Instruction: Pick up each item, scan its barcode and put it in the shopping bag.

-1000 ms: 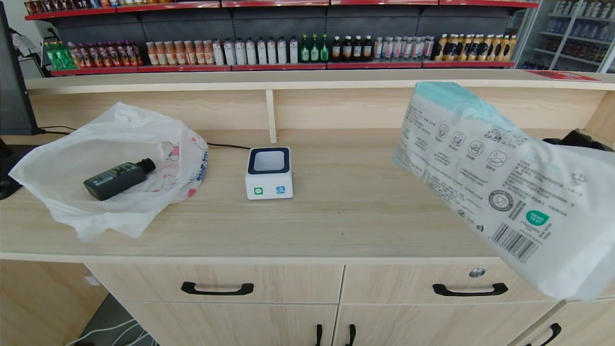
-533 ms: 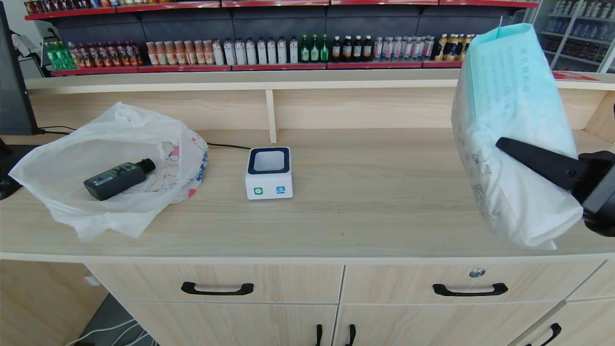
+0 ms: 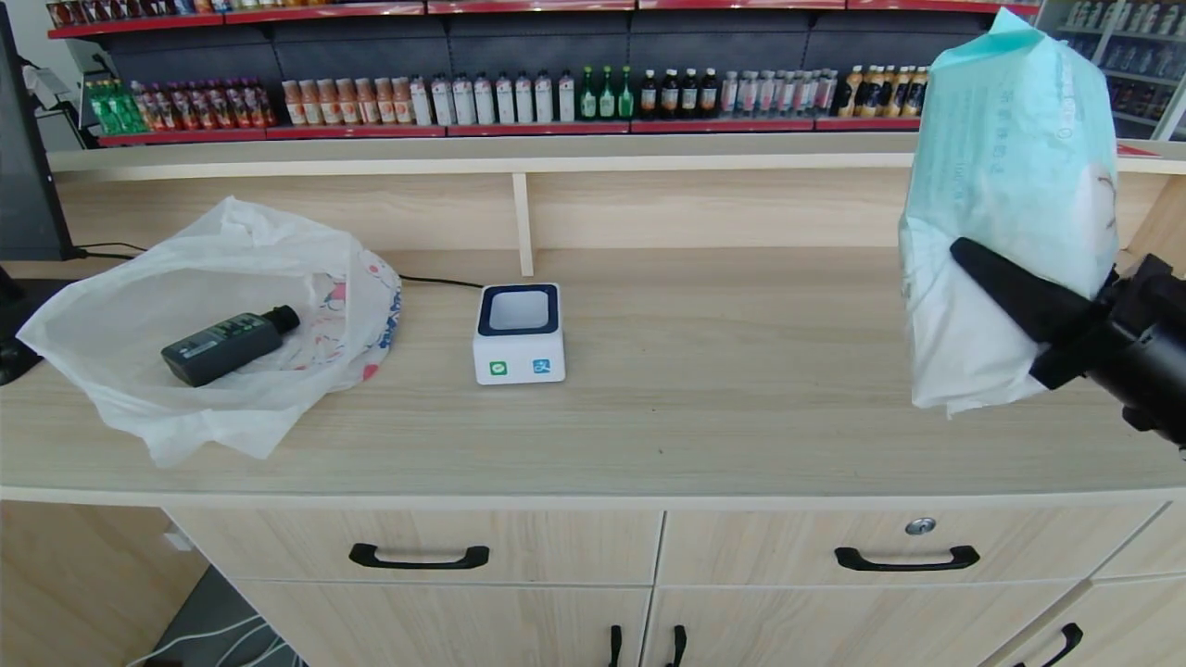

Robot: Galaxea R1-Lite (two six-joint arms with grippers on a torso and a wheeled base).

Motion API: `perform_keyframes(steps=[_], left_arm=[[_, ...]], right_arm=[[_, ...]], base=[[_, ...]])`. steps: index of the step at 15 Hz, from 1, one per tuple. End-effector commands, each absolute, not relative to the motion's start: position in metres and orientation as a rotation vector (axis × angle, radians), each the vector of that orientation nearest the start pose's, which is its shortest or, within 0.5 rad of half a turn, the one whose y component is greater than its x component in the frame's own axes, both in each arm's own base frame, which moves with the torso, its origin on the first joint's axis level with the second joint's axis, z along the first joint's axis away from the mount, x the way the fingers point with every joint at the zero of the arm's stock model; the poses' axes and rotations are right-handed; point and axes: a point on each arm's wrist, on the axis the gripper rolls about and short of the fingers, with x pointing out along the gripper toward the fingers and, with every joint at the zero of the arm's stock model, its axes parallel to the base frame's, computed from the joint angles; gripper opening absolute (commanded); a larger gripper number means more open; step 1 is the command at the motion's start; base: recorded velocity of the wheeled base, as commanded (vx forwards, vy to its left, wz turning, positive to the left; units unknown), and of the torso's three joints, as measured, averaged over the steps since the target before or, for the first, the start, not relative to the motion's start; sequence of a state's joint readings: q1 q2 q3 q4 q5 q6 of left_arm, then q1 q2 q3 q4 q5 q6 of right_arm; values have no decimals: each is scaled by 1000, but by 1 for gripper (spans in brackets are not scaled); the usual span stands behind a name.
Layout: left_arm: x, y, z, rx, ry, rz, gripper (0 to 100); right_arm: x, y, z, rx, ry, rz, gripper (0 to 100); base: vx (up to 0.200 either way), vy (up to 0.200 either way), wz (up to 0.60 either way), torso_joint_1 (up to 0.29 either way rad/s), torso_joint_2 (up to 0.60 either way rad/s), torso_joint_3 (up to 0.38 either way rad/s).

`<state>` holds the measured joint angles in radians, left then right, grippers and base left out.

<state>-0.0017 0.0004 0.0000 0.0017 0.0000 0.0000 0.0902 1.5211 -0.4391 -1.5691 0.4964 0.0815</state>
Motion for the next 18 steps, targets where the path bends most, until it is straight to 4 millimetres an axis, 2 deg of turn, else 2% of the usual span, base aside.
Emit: perform_keyframes(steps=[1,2,3,5,7,11,12,14,17,18], left_arm=[[-23,0,75,0,2,-2,100],[-23,0,75,0,2,-2,100],[-23,0,75,0,2,-2,100],[-23,0,75,-2,2,-2,100],[-23,0,75,2,2,-2,100],[-23,0,76,0,2,-2,100],[-23,0,76,-2,2,-2,100],[-23,0,76,-2,2,-2,100],[-23,0,76,-2,2,-2,100],[-23,0,76,-2,2,-2,100]], right_arm=[[210,39,222,-12,-464,424,0],[202,44,219,-5,-456,311,0],[199,44,219,-34,-462,290,0],[203,41,234,-64,-532,254,0],[211,17,244,-91,-563,140,0],[219,13,241,-70,-548,131,0],[220,13,240,-67,-543,132,0],[220,13,240,-64,-539,133,0],[215,13,237,-63,-532,135,0],[215,14,237,-63,-530,138,0]], base=[[0,0,0,0,0,0],[0,0,0,0,0,0],[0,0,0,0,0,0],[0,0,0,0,0,0],[0,0,0,0,0,0],[0,0,0,0,0,0],[-200,0,0,2,7,2],[-200,0,0,19,7,2],[0,0,0,0,0,0],[0,200,0,2,-2,2]])
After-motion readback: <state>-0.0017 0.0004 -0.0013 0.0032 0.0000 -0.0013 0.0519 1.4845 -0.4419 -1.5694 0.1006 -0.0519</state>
